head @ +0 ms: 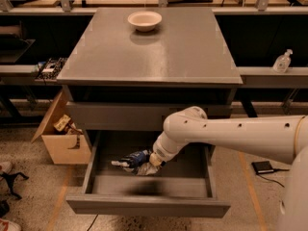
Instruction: Place blue chip bag into middle drawer
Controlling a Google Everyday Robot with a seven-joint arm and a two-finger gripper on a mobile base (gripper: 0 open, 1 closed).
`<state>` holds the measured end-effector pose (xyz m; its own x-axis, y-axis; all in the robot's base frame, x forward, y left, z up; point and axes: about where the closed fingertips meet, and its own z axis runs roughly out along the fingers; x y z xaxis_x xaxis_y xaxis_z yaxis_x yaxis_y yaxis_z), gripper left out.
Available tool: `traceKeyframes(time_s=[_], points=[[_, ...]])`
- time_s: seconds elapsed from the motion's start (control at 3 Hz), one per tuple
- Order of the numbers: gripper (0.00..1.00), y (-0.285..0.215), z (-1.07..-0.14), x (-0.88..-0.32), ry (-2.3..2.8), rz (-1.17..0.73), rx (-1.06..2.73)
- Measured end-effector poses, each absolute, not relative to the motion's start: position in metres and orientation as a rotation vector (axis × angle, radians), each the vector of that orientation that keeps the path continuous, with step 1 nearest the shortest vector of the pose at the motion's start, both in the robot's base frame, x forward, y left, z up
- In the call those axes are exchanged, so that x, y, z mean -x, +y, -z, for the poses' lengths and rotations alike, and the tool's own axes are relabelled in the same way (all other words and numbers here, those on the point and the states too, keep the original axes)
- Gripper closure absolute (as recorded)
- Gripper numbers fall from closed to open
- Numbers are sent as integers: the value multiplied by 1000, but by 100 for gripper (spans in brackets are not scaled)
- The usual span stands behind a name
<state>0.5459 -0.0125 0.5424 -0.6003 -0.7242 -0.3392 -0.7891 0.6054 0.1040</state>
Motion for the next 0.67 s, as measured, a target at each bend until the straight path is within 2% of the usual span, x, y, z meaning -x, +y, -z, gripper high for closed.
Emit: traceKeyframes(time_s=[0.67], points=[[100, 36, -508, -573, 2477, -454, 1120]])
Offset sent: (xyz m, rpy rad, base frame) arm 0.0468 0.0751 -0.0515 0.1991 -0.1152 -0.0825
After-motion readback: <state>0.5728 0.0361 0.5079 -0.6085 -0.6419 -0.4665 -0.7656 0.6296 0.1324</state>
